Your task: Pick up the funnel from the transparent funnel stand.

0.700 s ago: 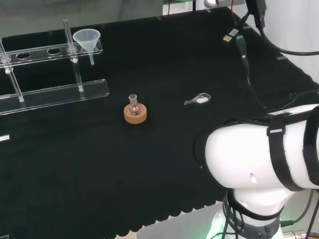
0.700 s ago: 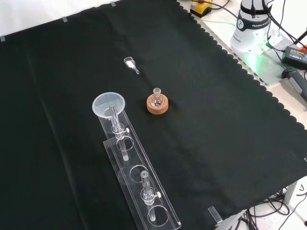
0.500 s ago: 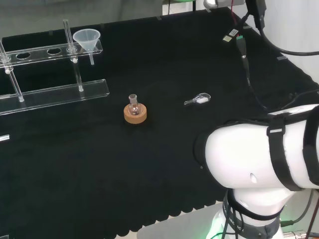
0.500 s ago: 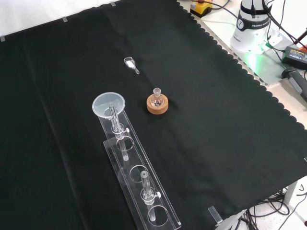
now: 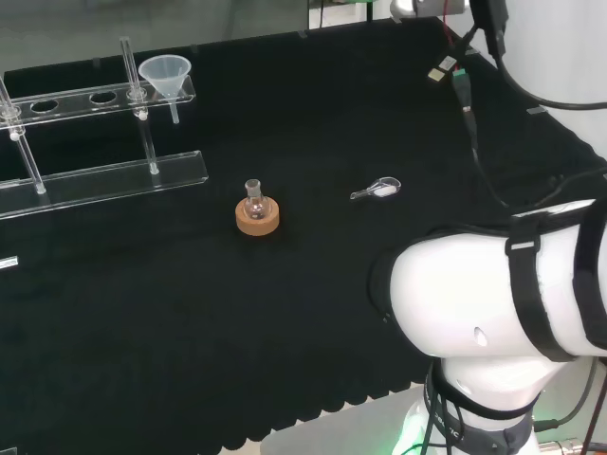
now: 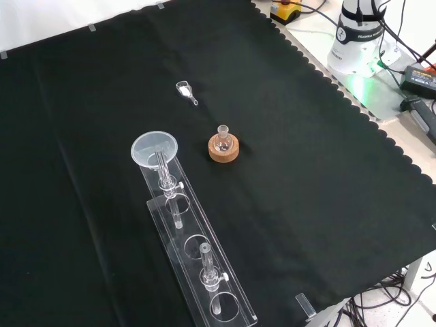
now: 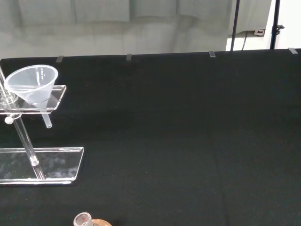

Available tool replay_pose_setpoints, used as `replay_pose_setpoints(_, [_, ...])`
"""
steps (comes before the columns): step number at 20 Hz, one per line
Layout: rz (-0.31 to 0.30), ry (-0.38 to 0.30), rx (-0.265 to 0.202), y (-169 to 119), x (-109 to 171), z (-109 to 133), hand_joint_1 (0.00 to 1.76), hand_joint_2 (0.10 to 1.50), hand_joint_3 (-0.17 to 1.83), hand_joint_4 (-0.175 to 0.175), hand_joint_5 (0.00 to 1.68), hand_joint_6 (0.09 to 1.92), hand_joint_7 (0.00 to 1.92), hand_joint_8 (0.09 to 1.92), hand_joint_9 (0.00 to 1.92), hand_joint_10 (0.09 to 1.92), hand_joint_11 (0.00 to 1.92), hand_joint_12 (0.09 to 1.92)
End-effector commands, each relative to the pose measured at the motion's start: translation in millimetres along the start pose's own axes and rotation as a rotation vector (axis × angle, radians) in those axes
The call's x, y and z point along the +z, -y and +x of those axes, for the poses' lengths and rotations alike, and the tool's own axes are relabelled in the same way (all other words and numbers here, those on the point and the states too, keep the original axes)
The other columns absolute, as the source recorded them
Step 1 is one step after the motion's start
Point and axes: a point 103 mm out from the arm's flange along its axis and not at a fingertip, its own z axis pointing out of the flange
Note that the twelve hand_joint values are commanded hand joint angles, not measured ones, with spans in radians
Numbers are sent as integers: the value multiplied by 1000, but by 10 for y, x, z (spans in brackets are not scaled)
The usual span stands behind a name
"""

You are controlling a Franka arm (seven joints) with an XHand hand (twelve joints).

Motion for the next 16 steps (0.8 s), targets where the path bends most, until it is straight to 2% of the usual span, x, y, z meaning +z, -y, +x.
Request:
replay_pose_setpoints(1, [-210,-7,-34,-486,546,-24,38,918,49,1,0,87,0,87,0,87,0,638])
replay_pose_setpoints(4, [-195,-12,-50,-834,758,201,42,900,34,32,0,87,0,87,0,87,0,445])
replay_pose_setpoints(7, [-177,-41,-63,-1198,925,486,41,888,25,47,0,87,0,87,0,87,0,353])
replay_pose_setpoints(12, [-108,-76,-63,-1829,1162,1012,43,878,18,53,0,87,0,87,0,87,0,315])
replay_pose_setpoints(16, [-57,-55,-80,-2249,1361,1391,46,875,17,53,0,87,0,87,0,87,0,315])
